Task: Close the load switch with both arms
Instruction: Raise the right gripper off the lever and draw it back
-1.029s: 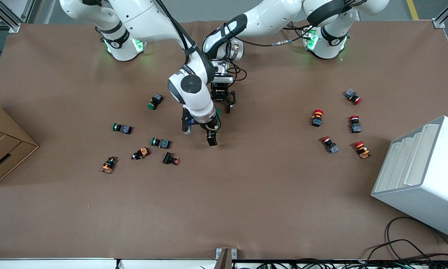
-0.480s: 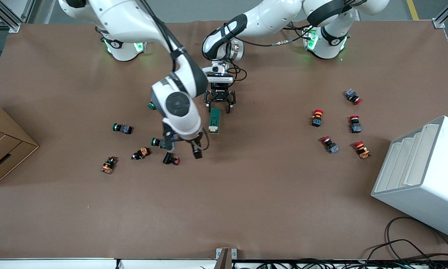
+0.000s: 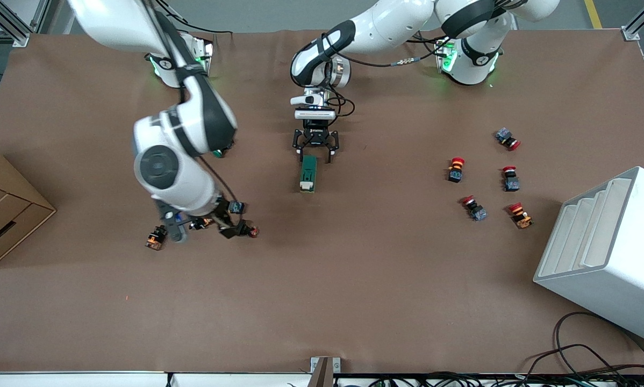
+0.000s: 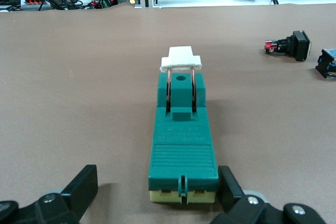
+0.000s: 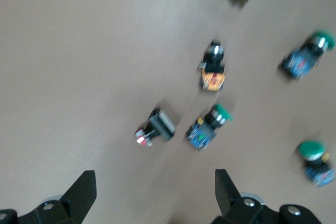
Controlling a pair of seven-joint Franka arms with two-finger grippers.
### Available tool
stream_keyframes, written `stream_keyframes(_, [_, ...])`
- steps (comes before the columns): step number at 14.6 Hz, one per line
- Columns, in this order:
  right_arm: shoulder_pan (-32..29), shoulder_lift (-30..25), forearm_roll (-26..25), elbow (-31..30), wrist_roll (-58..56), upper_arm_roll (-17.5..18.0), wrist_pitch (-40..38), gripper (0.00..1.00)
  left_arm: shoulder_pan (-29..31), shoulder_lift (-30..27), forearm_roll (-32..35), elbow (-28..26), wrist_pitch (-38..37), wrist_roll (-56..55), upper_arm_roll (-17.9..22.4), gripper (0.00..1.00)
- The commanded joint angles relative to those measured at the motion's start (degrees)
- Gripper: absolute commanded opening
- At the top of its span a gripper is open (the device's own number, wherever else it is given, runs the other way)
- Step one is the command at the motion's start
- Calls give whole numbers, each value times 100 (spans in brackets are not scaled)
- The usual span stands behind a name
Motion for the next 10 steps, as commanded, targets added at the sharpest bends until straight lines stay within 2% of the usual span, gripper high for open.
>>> stream_keyframes(1, [-504,-439,41,-240,-1686,100,-321,100,19,2,-11,61,-43,0,4,100])
stream_keyframes(2, [-732,-544,32,-240,-2354,100,-461,100,28,-16,-124,61,-34,9,-22,100])
stream_keyframes(4, [-1163,-737,32,-240,-3567,91,-795,100,37,-217,-833,140,-34,306,-223,100])
stream_keyframes(7, [-1936,-1019,-47,-187,-5702,74,-1270,100,46,-858,-2398,342,-43,1640,-356,100])
stream_keyframes(10, [-2684,-1116,-187,75,-7515,74,-1700,100,116,-1342,-3216,631,9,2363,-409,100])
